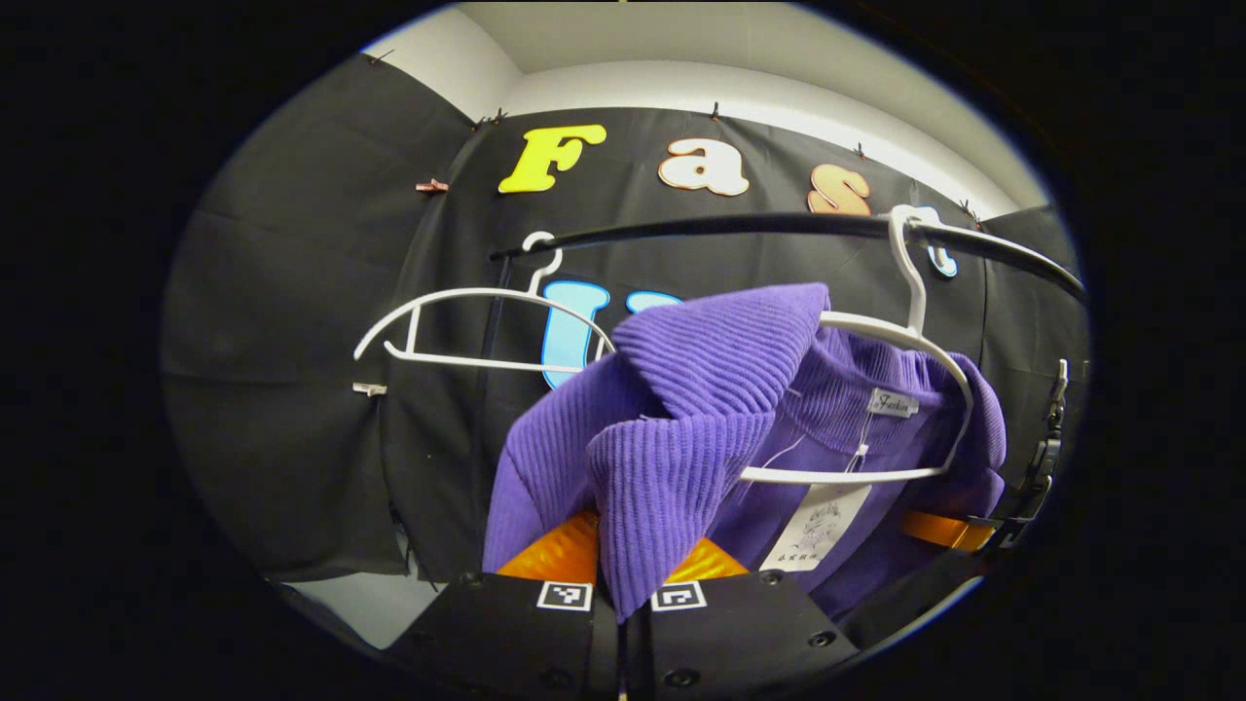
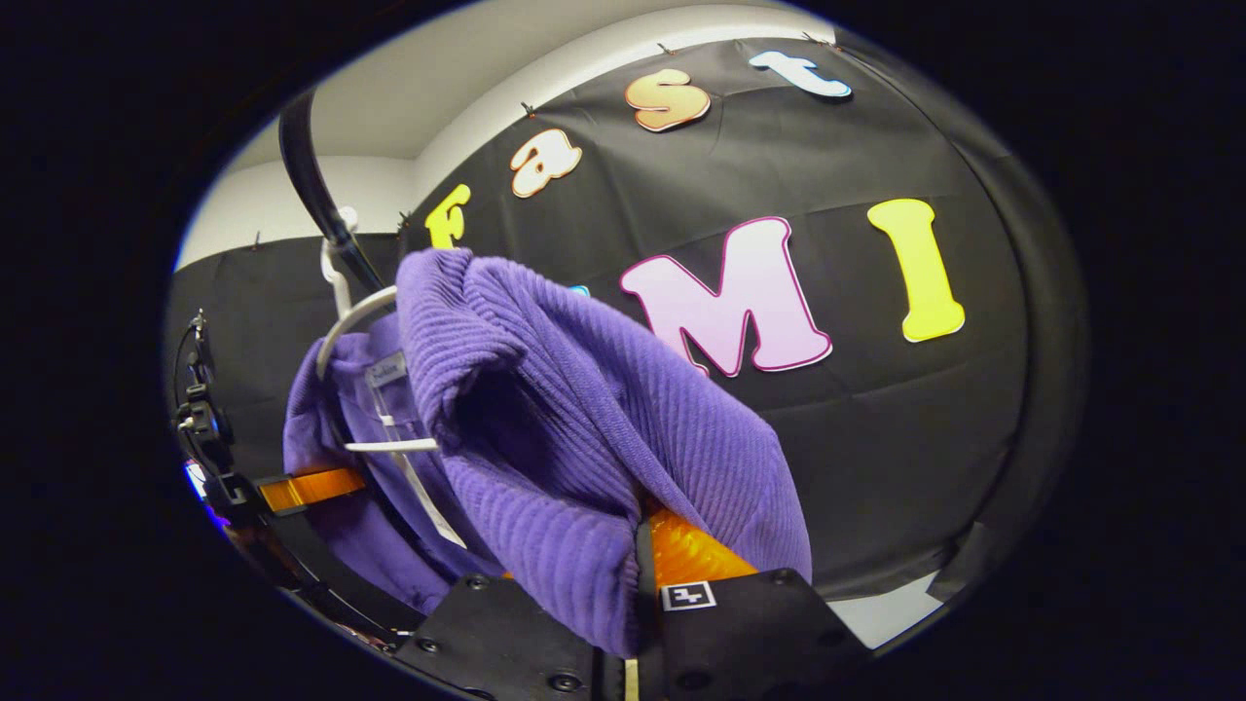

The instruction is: Grasp the clothes on the hanger with both hands and then place them into the laundry hamper below.

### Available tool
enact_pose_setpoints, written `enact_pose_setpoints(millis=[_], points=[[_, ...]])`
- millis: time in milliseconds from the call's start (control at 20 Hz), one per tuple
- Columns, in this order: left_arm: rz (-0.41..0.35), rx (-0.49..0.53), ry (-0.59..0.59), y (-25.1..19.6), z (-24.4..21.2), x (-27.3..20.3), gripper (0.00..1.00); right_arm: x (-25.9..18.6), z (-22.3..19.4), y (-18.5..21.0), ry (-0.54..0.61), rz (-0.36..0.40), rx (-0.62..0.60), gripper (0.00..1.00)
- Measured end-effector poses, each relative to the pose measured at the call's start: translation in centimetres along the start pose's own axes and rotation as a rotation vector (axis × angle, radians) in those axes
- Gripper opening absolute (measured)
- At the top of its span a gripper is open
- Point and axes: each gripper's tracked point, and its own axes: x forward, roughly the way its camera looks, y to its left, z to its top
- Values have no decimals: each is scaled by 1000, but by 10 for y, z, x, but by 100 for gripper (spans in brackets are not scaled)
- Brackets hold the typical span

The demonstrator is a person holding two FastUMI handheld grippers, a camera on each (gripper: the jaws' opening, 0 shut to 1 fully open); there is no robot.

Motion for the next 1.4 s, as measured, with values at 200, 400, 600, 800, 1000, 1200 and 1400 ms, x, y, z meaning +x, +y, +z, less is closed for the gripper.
enact_pose_setpoints(millis=[200,400,600,800,1000,1200,1400], points=[[47,23,-66,16,25,-18,10,-19,24,7,-53,94,32,14],[65,77,-137,18,48,-30,9,-32,47,9,-117,160,108,14],[89,105,-207,26,79,-40,9,-49,78,28,-196,273,167,14],[91,131,-291,28,110,-44,9,-54,109,29,-290,315,239,13],[95,217,-348,27,130,-38,9,-55,143,31,-398,328,269,14],[110,282,-398,38,147,-24,9,-49,164,39,-453,343,242,14],[132,248,-287,65,118,2,9,-32,159,46,-421,340,258,14]])
